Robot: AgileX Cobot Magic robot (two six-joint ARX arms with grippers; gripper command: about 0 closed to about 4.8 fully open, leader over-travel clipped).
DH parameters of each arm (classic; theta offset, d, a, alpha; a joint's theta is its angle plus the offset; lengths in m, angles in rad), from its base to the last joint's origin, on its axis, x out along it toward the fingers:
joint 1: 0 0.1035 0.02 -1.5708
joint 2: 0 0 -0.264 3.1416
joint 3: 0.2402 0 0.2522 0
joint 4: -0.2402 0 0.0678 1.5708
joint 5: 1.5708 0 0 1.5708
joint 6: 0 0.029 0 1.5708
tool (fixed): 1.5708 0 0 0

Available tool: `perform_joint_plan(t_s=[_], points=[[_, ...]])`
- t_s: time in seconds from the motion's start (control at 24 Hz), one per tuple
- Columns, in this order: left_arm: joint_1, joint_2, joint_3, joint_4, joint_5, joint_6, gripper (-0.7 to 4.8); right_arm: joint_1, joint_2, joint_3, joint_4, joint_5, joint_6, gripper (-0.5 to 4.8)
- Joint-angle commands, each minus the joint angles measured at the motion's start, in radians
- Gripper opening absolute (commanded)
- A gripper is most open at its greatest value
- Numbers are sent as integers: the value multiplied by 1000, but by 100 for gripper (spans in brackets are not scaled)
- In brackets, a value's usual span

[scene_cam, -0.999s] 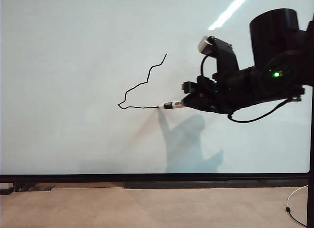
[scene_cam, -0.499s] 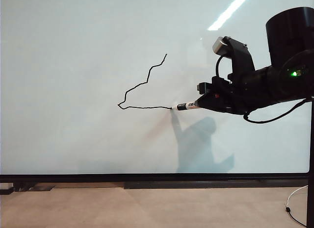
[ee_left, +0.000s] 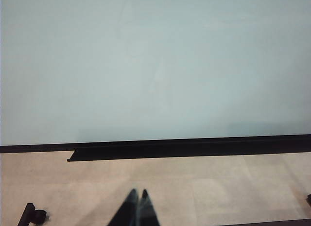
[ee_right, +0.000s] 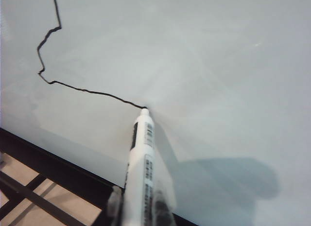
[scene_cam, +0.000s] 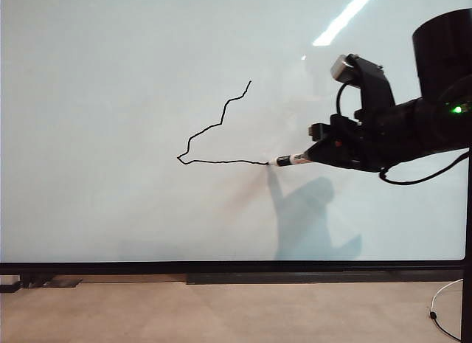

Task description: Pick up the pen on the shelf to the right of the whiteboard and draw a triangle.

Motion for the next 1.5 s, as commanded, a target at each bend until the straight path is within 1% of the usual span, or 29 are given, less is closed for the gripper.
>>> perform_joint_plan(t_s=[0.04,0.17,0.46,0.75,1.12,1.25,1.37,1.46,1.5], points=[[0,0,4,8,0,0,-5,-24,-40,-25,33,54,-13,-3],[0,0,4,8,0,0,-5,-45,-60,-49,33,54,-17,-3],[-1,0,4,8,0,0,-5,-62,-82,-82,36,62,-19,-3],[0,0,4,8,0,0,-5,-77,-90,-121,81,79,-18,-3],[0,0,4,8,0,0,-5,-105,-95,-153,103,74,-10,-3],[0,0,4,8,0,0,-5,-102,-103,-175,154,27,24,-3],[0,0,4,8,0,0,-5,-69,-119,-198,249,-16,82,-3],[-1,0,4,8,0,0,-5,-39,-125,-186,309,-90,151,-3],[0,0,3,8,0,0,-5,-27,-124,-166,328,-123,209,-3]])
